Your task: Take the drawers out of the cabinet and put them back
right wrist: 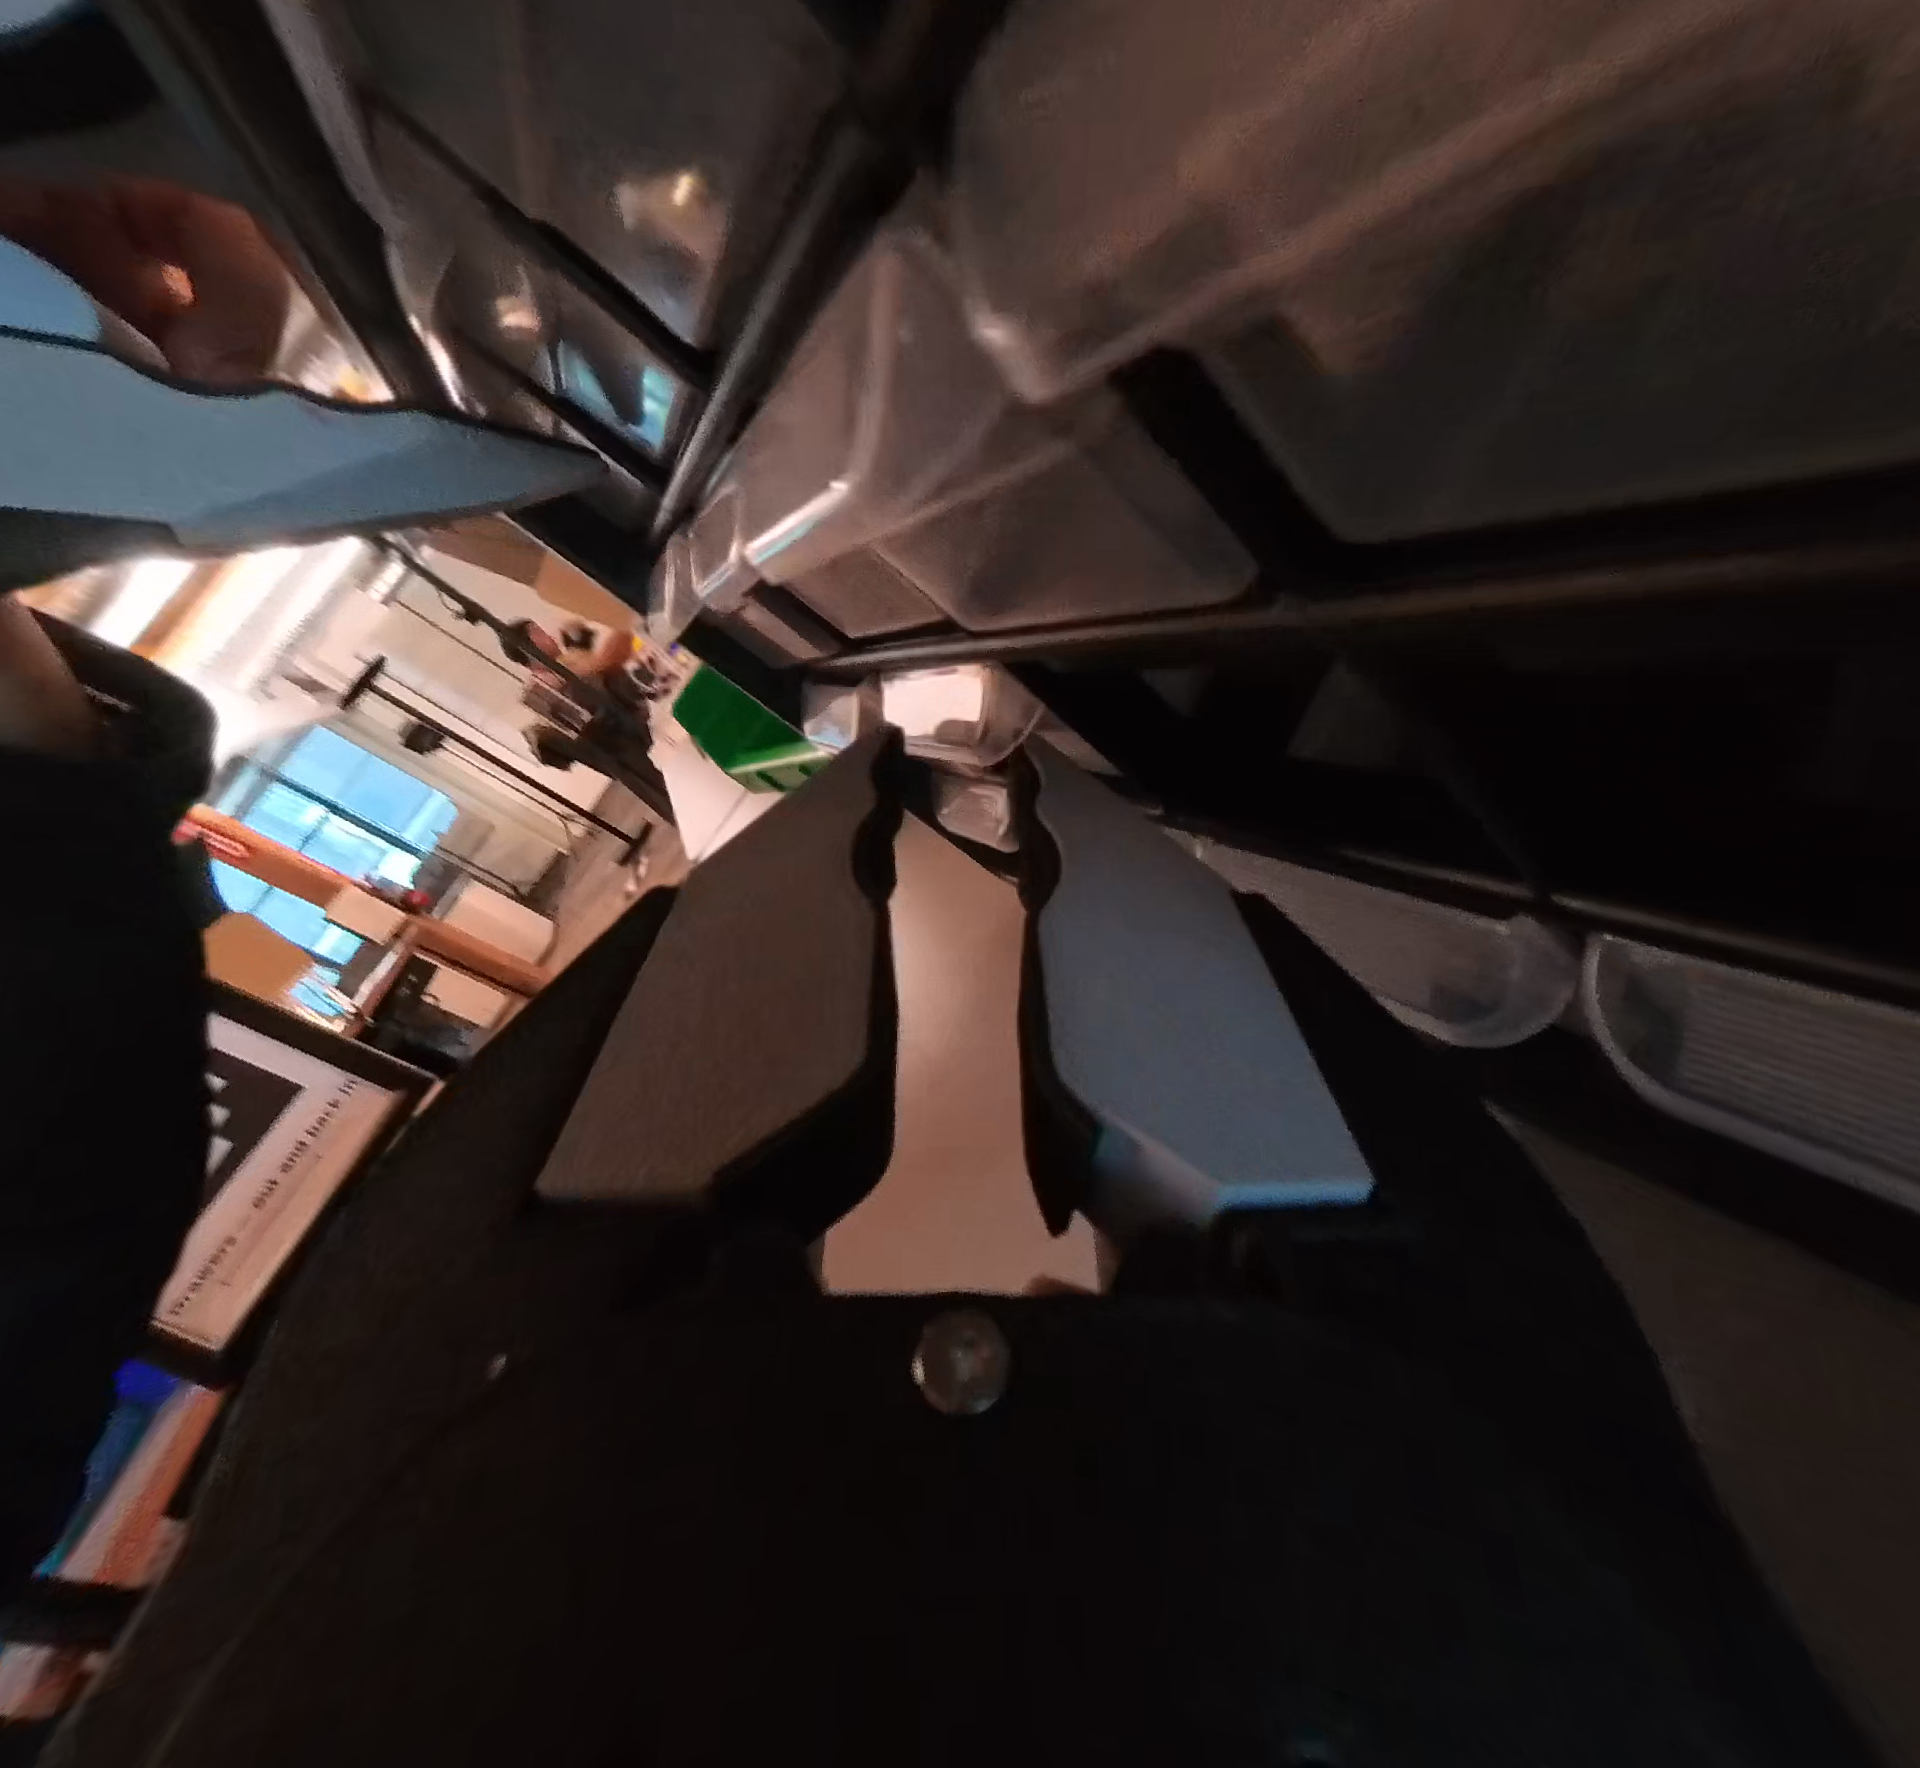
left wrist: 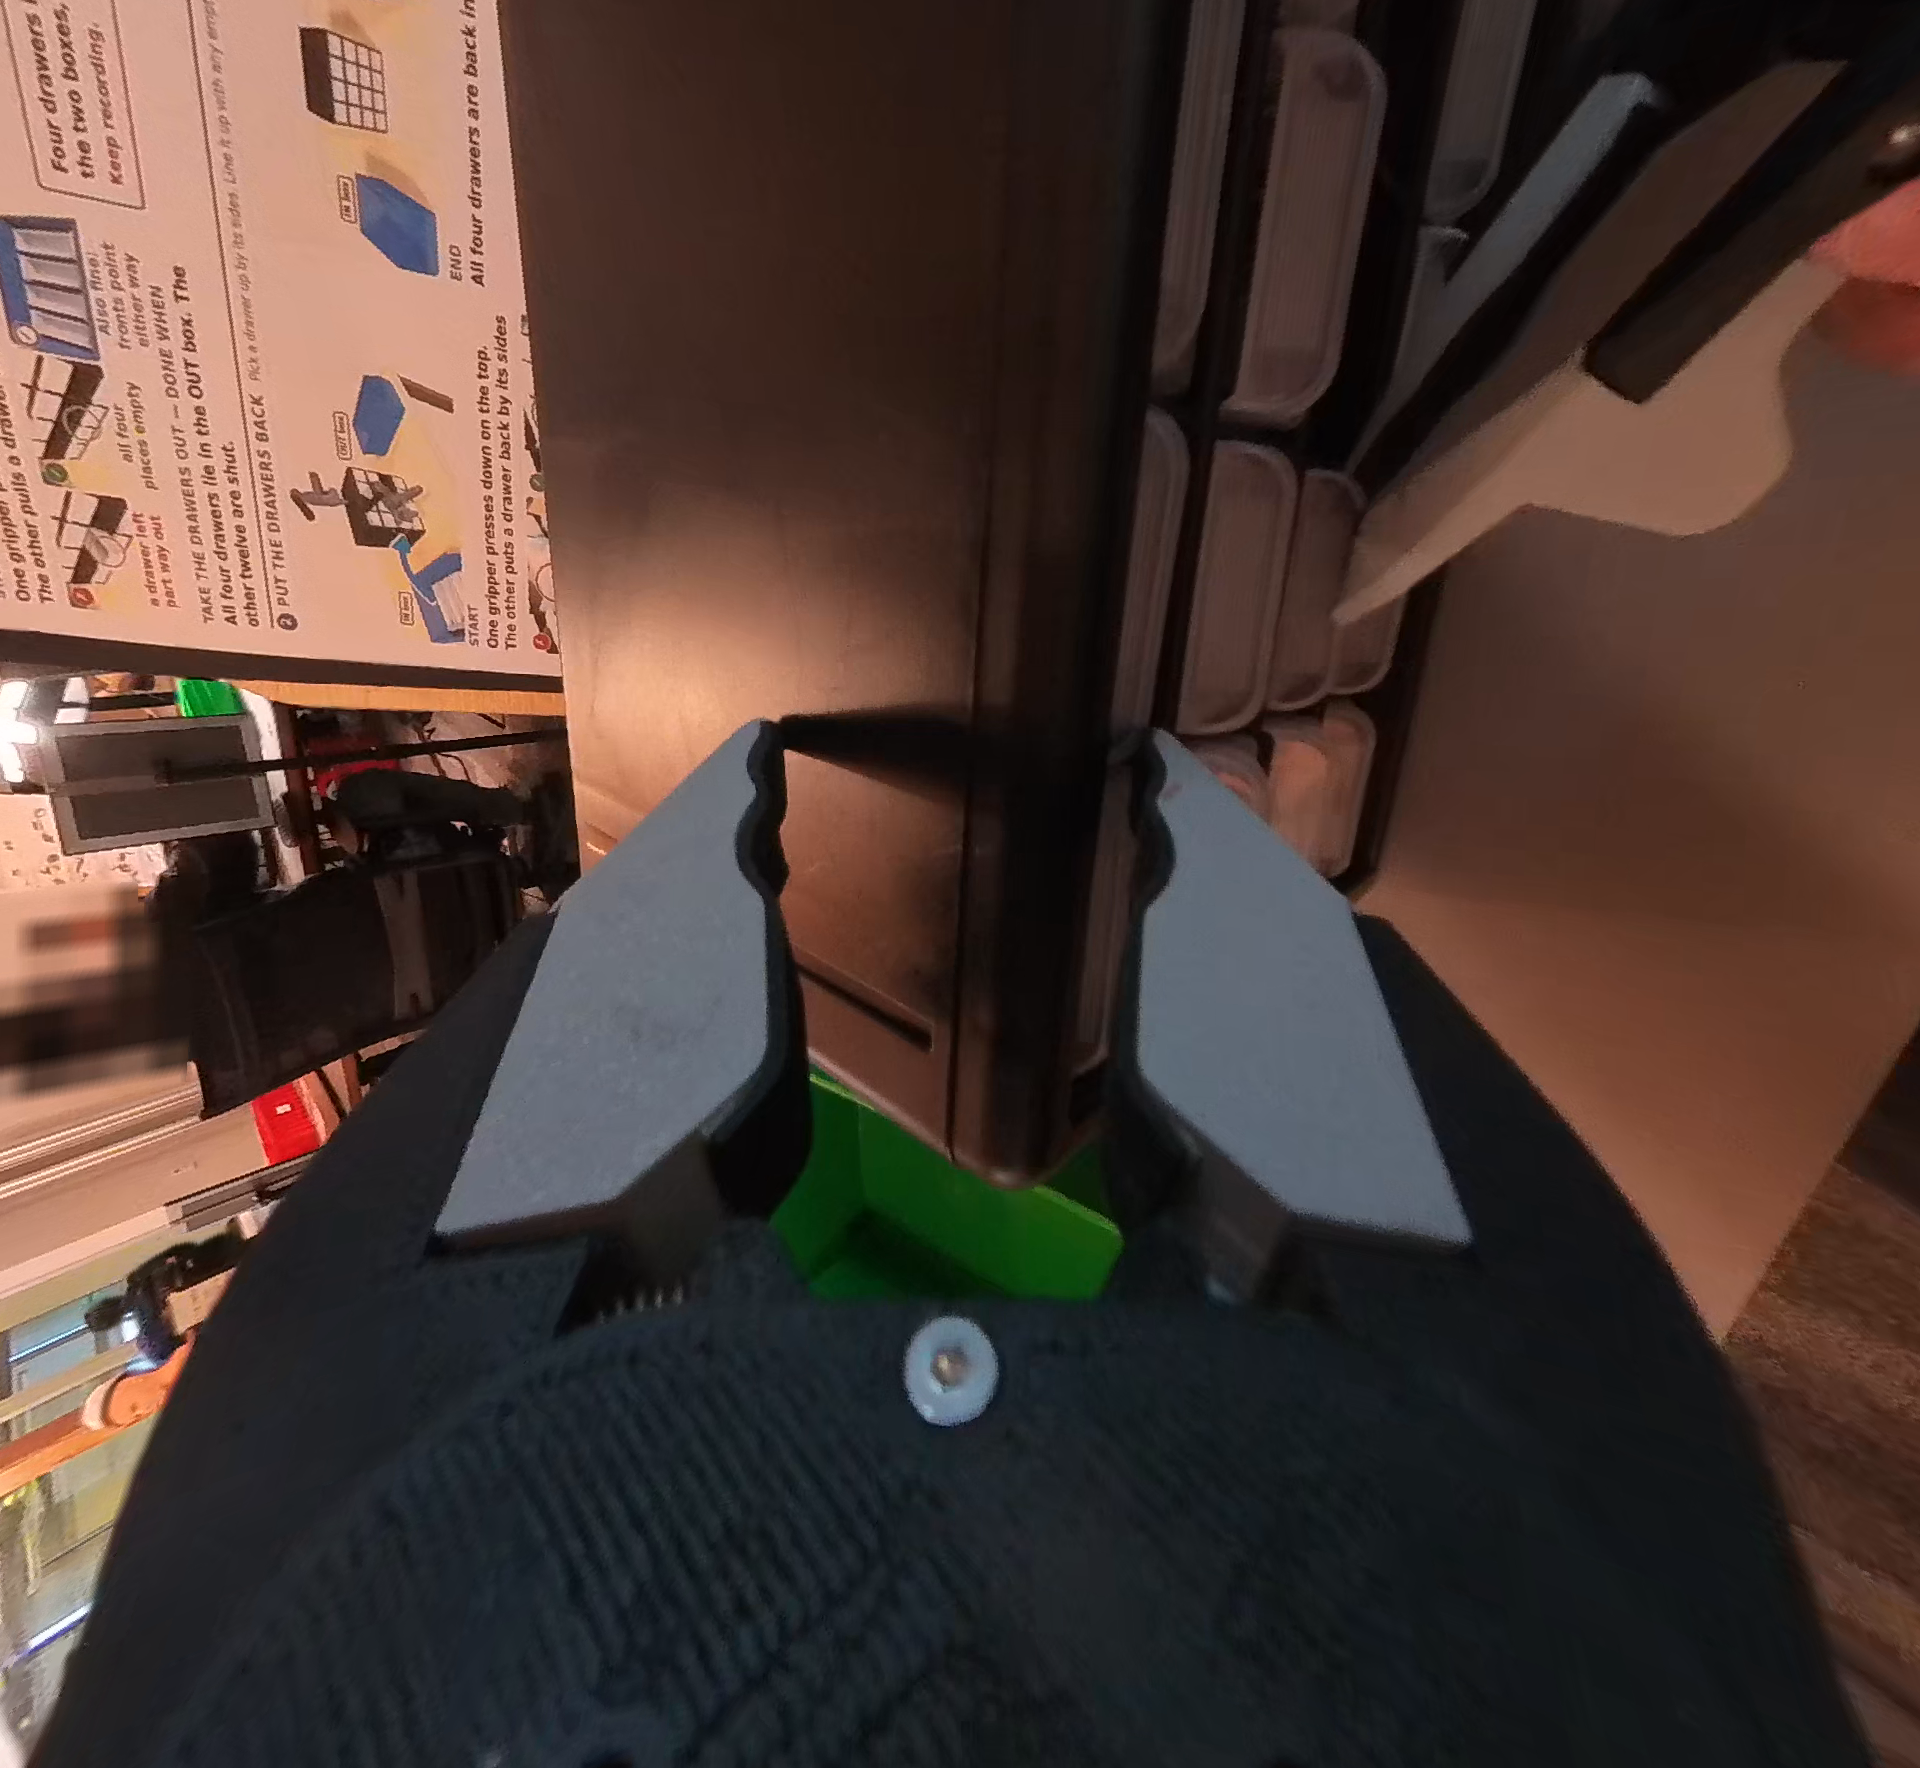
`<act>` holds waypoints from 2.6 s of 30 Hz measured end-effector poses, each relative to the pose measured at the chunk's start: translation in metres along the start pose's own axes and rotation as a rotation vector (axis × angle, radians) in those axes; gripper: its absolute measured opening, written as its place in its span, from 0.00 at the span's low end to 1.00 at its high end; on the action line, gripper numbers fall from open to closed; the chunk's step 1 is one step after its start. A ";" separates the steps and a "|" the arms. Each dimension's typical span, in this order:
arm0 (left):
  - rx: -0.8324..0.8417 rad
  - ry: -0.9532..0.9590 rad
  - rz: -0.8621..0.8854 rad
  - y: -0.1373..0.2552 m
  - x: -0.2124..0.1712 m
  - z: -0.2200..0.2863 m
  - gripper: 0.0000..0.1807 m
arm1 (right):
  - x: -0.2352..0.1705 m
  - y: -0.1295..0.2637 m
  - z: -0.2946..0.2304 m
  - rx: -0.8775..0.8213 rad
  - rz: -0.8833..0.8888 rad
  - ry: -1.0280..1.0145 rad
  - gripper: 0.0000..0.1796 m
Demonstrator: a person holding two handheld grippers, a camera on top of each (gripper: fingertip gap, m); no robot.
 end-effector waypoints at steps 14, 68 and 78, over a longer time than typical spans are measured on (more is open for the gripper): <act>0.002 -0.010 -0.016 -0.002 0.002 -0.001 0.36 | -0.026 0.027 -0.023 0.109 -0.137 -0.010 0.04; 0.029 0.012 -0.001 -0.003 0.000 0.000 0.36 | -0.043 0.019 -0.072 -0.363 -0.993 1.344 0.09; 0.040 0.026 -0.010 -0.003 0.000 0.001 0.36 | -0.055 0.077 -0.148 0.106 -0.861 0.979 0.09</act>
Point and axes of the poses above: each gripper's, where its closed fingertips meet, y back along the fingers, x out of its top, z = x × y across the jaws, the point moved 6 cm from there along y, back along the fingers, and after that the axes turned 5 degrees about x, right-handed, at the moved point
